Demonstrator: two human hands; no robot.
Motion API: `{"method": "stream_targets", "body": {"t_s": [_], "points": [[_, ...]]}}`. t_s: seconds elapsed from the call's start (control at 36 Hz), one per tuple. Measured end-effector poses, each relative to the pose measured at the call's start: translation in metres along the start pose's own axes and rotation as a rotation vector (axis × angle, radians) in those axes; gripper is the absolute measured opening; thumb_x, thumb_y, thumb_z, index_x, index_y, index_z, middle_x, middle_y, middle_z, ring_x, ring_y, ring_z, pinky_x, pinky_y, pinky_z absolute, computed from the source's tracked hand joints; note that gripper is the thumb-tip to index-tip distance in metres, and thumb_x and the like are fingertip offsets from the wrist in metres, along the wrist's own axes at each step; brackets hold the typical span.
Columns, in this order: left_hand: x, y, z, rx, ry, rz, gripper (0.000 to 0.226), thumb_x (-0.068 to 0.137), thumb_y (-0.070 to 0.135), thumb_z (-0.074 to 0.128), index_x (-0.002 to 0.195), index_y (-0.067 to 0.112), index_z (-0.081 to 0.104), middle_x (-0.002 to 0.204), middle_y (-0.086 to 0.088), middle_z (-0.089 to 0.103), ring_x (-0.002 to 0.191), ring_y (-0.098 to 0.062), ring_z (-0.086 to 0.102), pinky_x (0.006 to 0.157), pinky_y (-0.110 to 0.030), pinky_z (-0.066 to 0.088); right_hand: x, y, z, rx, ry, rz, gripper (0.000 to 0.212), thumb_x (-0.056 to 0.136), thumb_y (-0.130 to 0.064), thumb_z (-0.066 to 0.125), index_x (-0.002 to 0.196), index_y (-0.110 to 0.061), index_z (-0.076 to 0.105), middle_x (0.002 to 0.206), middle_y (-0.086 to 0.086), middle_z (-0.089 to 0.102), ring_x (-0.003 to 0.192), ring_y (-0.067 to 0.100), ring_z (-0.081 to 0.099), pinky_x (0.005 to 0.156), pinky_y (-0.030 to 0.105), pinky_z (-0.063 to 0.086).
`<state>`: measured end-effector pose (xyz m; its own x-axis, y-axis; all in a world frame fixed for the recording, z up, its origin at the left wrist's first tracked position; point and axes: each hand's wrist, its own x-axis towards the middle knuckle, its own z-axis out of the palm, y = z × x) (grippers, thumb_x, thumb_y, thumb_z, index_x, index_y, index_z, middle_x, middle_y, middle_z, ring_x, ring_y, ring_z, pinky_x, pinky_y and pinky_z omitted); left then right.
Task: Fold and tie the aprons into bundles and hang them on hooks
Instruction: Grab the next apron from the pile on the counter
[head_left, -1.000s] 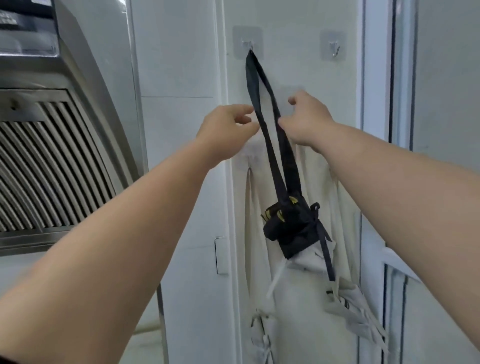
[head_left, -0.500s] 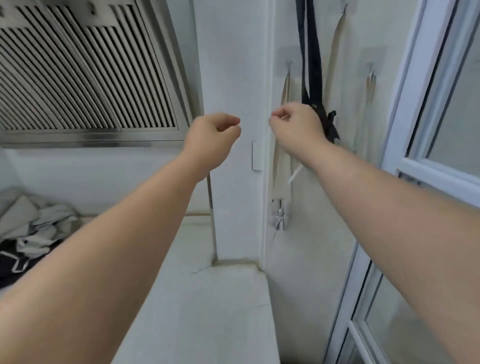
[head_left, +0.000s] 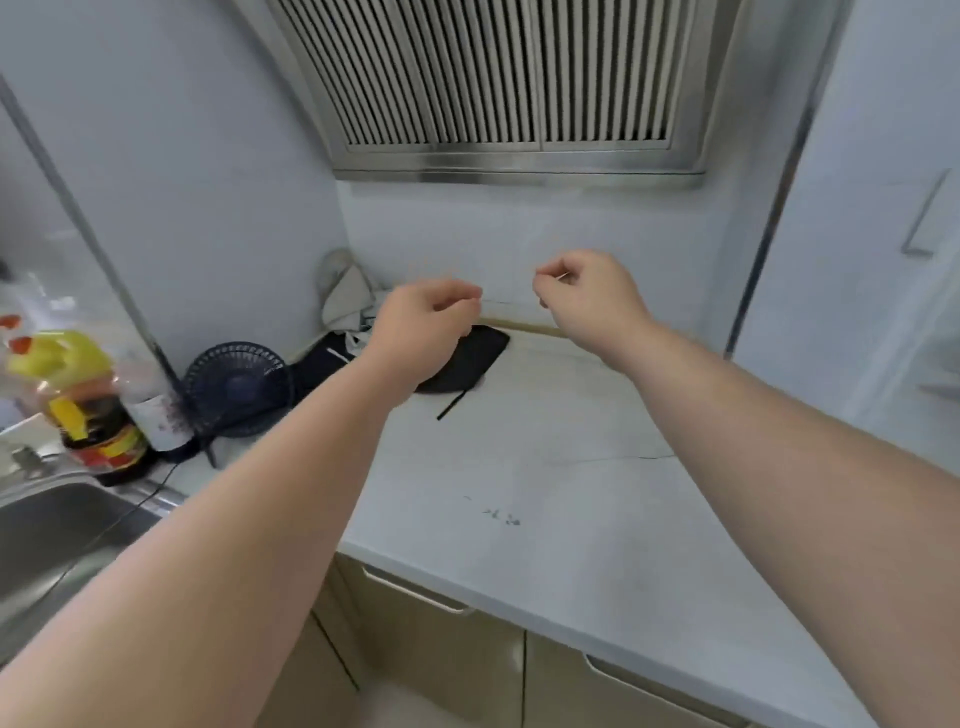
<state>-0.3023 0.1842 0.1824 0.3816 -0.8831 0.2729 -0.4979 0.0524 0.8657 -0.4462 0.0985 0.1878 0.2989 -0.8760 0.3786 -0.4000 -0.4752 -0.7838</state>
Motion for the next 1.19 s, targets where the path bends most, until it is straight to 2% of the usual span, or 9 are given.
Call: {"method": "stream_targets", "body": {"t_s": [0.33, 0.47, 0.64, 0.72, 0.78, 0.86, 0.97, 1.03, 1.19], "points": [[0.078, -0.128, -0.124, 0.077, 0.128, -0.152, 0.023, 0.09, 0.02, 0.059, 0.077, 0.038, 0.065, 0.071, 0.009, 0.064, 0.078, -0.013, 0.06, 0.084, -0.035, 0.052, 0.063, -0.018, 0.179, 0.066, -0.159, 0.047, 0.01, 0.091, -0.018, 0.054, 0.093, -0.021, 0.062, 0.089, -0.004, 0.058, 0.089, 0.014, 0.053, 0.078, 0.022, 0.038], [0.126, -0.169, -0.106, 0.012, 0.066, -0.199, 0.015, 0.092, 0.019, 0.059, 0.096, 0.028, 0.07, 0.074, 0.011, 0.063, 0.072, -0.005, 0.058, 0.077, -0.027, 0.05, 0.104, 0.018, 0.21, 0.035, -0.19, 0.119, 0.012, 0.09, -0.021, 0.054, 0.093, -0.021, 0.065, 0.09, -0.004, 0.061, 0.088, 0.014, 0.055, 0.071, 0.021, 0.037], [0.188, -0.228, -0.073, 0.026, 0.019, -0.26, 0.013, 0.092, 0.021, 0.059, 0.096, 0.031, 0.067, 0.079, 0.016, 0.064, 0.074, -0.005, 0.057, 0.068, -0.017, 0.046, 0.164, 0.086, 0.246, -0.018, -0.231, 0.273, 0.029, 0.092, -0.022, 0.053, 0.119, -0.013, 0.059, 0.112, 0.001, 0.061, 0.107, 0.019, 0.055, 0.088, 0.024, 0.04], [0.223, -0.255, -0.053, 0.093, -0.018, -0.281, 0.015, 0.092, 0.02, 0.059, 0.103, 0.027, 0.067, 0.087, 0.017, 0.064, 0.074, 0.0, 0.057, 0.059, -0.003, 0.04, 0.197, 0.125, 0.266, -0.025, -0.267, 0.361, 0.028, 0.092, -0.021, 0.052, 0.118, -0.013, 0.058, 0.101, -0.001, 0.06, 0.1, 0.02, 0.055, 0.083, 0.025, 0.041], [0.244, -0.276, -0.038, 0.168, -0.068, -0.306, 0.022, 0.091, 0.02, 0.06, 0.112, 0.024, 0.066, 0.099, 0.013, 0.066, 0.087, -0.001, 0.059, 0.069, -0.006, 0.039, 0.213, 0.15, 0.278, -0.05, -0.305, 0.414, 0.019, 0.092, -0.019, 0.051, 0.11, -0.017, 0.056, 0.092, -0.004, 0.057, 0.094, 0.02, 0.053, 0.076, 0.024, 0.041], [0.265, -0.303, -0.018, 0.285, -0.185, -0.335, 0.04, 0.09, 0.019, 0.061, 0.131, 0.02, 0.057, 0.121, 0.004, 0.061, 0.11, -0.01, 0.056, 0.087, -0.015, 0.036, 0.225, 0.179, 0.291, -0.046, -0.351, 0.522, 0.043, 0.093, -0.02, 0.052, 0.134, -0.012, 0.045, 0.113, 0.002, 0.056, 0.109, 0.022, 0.053, 0.09, 0.029, 0.043], [0.288, -0.336, 0.006, 0.347, -0.306, -0.341, 0.051, 0.085, 0.02, 0.067, 0.133, 0.013, 0.052, 0.114, 0.003, 0.055, 0.103, -0.013, 0.053, 0.078, -0.014, 0.034, 0.233, 0.214, 0.308, -0.026, -0.374, 0.673, 0.063, 0.093, -0.024, 0.054, 0.147, -0.013, 0.025, 0.116, 0.006, 0.049, 0.098, 0.022, 0.052, 0.079, 0.029, 0.042], [0.301, -0.356, 0.015, 0.319, -0.341, -0.358, 0.062, 0.078, 0.031, 0.072, 0.134, 0.017, 0.051, 0.127, 0.0, 0.052, 0.119, -0.017, 0.05, 0.093, -0.023, 0.04, 0.239, 0.23, 0.319, -0.001, -0.332, 0.769, 0.074, 0.09, -0.033, 0.058, 0.15, -0.014, 0.018, 0.137, 0.01, 0.041, 0.109, 0.025, 0.051, 0.082, 0.03, 0.043], [0.325, -0.395, 0.028, 0.463, -0.492, -0.389, 0.101, 0.076, 0.031, 0.076, 0.153, 0.028, 0.011, 0.16, 0.0, 0.001, 0.147, -0.02, 0.004, 0.116, -0.034, 0.02, 0.241, 0.255, 0.352, 0.117, -0.27, 0.978, 0.109, 0.072, -0.05, 0.075, 0.152, -0.026, 0.004, 0.147, 0.006, 0.029, 0.126, 0.031, 0.043, 0.099, 0.045, 0.046]]}}
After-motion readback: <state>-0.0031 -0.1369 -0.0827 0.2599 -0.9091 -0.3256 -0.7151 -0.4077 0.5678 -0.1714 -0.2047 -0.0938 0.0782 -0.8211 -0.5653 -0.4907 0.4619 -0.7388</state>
